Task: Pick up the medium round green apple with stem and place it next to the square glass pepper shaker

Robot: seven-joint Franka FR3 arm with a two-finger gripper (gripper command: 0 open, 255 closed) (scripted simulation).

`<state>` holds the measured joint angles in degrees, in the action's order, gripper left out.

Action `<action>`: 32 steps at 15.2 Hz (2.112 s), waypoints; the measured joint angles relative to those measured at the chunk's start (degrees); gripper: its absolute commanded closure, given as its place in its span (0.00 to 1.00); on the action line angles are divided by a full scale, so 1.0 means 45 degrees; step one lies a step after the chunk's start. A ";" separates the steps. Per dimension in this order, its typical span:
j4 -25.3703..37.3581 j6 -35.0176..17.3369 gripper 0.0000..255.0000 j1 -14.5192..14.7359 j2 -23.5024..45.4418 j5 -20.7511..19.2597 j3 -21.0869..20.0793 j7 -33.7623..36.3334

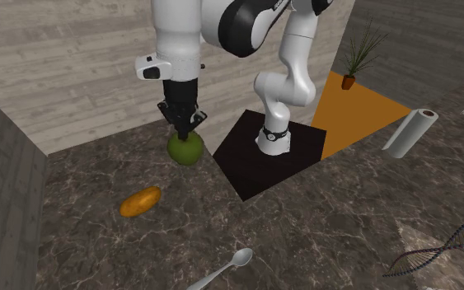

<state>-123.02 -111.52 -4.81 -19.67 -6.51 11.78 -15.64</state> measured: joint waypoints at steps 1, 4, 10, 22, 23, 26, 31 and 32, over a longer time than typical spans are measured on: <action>-0.0191 -0.0018 1.00 0.0083 -0.0150 -0.0001 -0.0198 0.0284; -0.0362 0.0110 1.00 0.0411 -0.0368 0.0089 -0.0898 0.1256; -0.0503 0.0223 1.00 0.1105 -0.0469 0.0356 -0.2312 0.3212; 0.0777 0.0576 1.00 0.2400 0.0731 0.0724 -0.4973 0.6979; 0.0986 0.0704 1.00 0.2488 0.0840 0.0728 -0.5150 0.7242; 0.1676 0.0783 1.00 0.2788 0.1544 0.0642 -0.5793 0.8215; 0.3110 0.1136 1.00 0.3279 0.2812 0.0320 -0.6729 0.9748; 0.3377 0.1195 1.00 0.3410 0.3069 0.0232 -0.6930 1.0096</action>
<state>-107.82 -106.14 10.54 -5.86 -5.46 -19.40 29.79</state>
